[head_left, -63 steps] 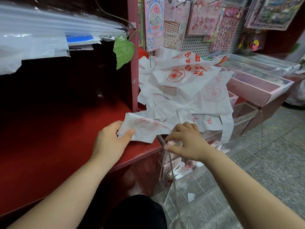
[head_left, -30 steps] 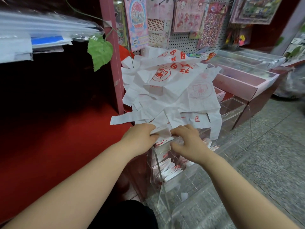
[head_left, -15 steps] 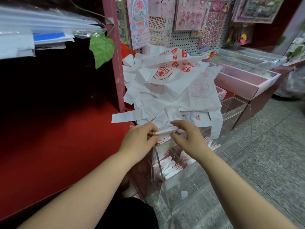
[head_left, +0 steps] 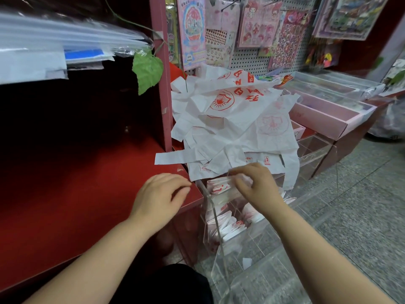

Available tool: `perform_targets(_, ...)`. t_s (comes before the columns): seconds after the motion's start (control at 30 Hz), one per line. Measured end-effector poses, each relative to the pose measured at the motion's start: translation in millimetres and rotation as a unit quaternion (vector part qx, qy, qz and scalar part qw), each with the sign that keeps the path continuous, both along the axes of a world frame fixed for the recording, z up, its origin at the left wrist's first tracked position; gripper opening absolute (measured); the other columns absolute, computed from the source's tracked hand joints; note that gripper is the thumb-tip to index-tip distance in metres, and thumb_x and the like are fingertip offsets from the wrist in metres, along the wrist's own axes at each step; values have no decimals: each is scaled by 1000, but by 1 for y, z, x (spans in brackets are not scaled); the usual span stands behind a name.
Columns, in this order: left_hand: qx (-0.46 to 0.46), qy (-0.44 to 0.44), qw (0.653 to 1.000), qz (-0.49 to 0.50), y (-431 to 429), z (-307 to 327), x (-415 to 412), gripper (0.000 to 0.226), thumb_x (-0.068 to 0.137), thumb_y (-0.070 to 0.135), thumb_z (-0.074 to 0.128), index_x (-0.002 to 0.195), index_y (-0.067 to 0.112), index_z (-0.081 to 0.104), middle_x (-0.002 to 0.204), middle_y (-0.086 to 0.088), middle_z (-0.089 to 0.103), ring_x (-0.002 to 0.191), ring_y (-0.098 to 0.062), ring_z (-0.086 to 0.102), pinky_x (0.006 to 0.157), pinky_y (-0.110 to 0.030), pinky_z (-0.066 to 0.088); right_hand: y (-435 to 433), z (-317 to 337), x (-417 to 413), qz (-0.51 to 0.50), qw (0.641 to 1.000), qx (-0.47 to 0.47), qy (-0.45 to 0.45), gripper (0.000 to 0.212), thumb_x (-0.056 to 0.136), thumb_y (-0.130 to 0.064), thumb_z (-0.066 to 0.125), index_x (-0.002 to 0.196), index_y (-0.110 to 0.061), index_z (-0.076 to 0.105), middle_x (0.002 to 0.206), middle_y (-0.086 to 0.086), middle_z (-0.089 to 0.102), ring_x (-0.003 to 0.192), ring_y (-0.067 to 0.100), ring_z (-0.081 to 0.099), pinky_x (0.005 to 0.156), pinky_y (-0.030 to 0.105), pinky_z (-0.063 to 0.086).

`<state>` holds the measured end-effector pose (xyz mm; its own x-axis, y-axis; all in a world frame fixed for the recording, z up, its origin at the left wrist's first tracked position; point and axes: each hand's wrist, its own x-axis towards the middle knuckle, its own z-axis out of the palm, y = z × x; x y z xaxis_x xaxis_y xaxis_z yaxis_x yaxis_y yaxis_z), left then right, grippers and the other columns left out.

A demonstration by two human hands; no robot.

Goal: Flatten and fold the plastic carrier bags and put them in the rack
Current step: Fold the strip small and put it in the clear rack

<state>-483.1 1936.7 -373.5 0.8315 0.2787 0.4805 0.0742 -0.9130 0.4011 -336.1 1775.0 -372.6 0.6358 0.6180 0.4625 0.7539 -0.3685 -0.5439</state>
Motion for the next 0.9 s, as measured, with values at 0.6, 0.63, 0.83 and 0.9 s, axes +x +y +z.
perform_targets(0.6, 7, 259, 960, 110, 50, -6, -34, 136, 23, 77, -44, 143, 43, 10, 151, 22, 0, 121, 12, -17, 104, -17, -12, 59, 73, 118, -110, 930, -212, -280, 33, 86, -3, 51, 118, -5, 60, 130, 10, 54, 131, 27, 36, 111, 34, 13)
perform_targets(0.63, 2, 255, 961, 108, 51, -5, -33, 135, 23, 77, -44, 143, 43, 10, 152, 21, 0, 121, 12, -17, 104, -17, -12, 59, 77, 121, -109, 937, -168, -286, 26, 82, 0, 55, 106, 0, 67, 117, 15, 63, 122, 32, 46, 109, 38, 22)
perform_targets(0.83, -43, 209, 972, 101, 53, -5, -31, 129, 34, 90, -21, 140, 36, 30, 149, 16, 22, 136, 5, 6, 110, -19, 2, 56, 89, 86, -123, 971, 26, -204, 38, 74, -9, 43, 99, 5, 68, 103, 22, 67, 104, 37, 58, 91, 34, 37)
perform_targets(0.9, -142, 94, 981, 96, 51, -5, -37, 96, 60, 79, 12, 130, 25, 49, 134, 13, 43, 133, -8, 32, 104, -18, 18, 57, 89, 53, -108, 967, 110, -202, 35, 74, -9, 42, 91, 6, 68, 92, 24, 68, 89, 34, 61, 78, 30, 35)
